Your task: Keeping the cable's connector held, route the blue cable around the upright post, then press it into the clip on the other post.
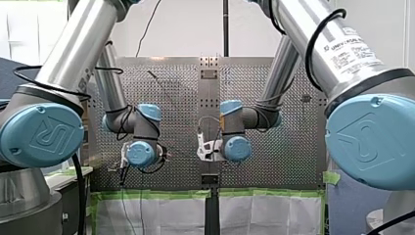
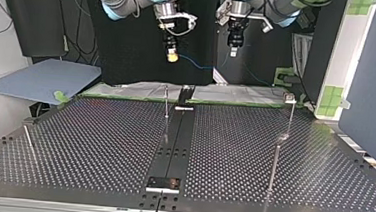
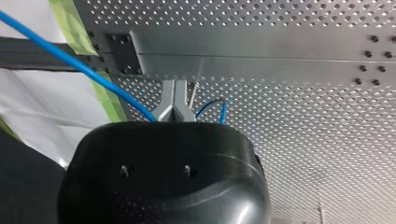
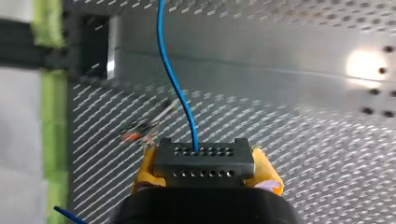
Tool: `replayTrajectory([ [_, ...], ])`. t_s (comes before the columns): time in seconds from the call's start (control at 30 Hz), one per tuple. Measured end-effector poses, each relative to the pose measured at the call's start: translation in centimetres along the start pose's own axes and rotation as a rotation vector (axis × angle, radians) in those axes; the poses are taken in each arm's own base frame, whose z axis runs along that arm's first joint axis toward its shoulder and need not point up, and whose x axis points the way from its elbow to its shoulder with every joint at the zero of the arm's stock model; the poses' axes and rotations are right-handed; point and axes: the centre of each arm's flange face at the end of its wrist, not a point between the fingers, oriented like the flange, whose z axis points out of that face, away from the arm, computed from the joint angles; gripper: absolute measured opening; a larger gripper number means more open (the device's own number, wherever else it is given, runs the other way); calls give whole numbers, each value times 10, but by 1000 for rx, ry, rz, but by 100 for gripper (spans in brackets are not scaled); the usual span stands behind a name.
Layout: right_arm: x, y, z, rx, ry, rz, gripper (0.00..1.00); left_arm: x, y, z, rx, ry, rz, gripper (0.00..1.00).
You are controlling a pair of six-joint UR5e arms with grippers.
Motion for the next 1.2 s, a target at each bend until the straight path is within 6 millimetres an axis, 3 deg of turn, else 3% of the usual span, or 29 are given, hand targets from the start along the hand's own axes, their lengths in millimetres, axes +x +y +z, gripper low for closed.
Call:
replayTrajectory([
  [0.23,46,0,16,28,58,28,0,-22,6,6,-16,-11,-51,0],
  [0.8,175,19,42,66,212,83,0,-111,21,47,-113,-119,-154,0],
  [0.97,187,28,48,68,234,95,0,-135,29,53,-136,-143,-177,0],
  [1.2,181,26,65,97,222,93,0,-169,40,57,-150,-175,-200,0],
])
